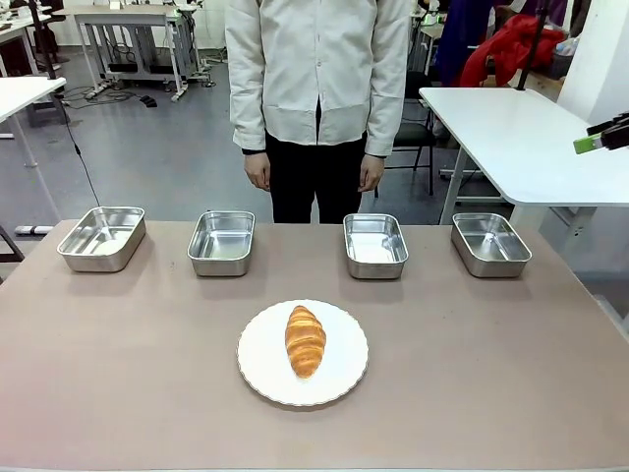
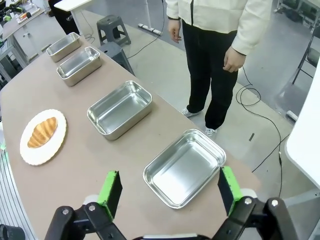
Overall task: Place the bread in the container.
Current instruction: Place the Butter Roll into the Airtight Container indicated by the human.
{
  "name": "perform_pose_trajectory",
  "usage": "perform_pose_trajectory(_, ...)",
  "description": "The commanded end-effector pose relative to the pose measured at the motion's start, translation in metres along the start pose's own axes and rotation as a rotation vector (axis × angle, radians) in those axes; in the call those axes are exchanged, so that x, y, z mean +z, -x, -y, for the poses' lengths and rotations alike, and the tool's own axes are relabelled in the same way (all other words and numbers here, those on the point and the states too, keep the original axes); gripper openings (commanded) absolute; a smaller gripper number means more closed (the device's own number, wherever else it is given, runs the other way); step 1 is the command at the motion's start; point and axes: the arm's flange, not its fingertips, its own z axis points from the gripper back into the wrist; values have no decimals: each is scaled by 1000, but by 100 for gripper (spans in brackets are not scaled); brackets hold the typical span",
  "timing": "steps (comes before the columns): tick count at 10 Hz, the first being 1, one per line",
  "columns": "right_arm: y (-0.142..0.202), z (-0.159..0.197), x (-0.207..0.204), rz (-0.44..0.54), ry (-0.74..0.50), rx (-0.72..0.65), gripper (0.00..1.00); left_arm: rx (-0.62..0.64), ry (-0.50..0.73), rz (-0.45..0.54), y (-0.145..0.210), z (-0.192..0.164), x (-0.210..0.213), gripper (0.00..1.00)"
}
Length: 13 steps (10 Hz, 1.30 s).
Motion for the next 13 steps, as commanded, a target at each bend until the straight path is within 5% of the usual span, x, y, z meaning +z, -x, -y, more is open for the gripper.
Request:
perform_pose_trajectory(1,-2,3,-5,25,33,3,100,28,-35,1,-2,9,-4,100)
perform_pose_trajectory(13,0,0,0,0,0,0,100,5,-9,0,0,1,0,100)
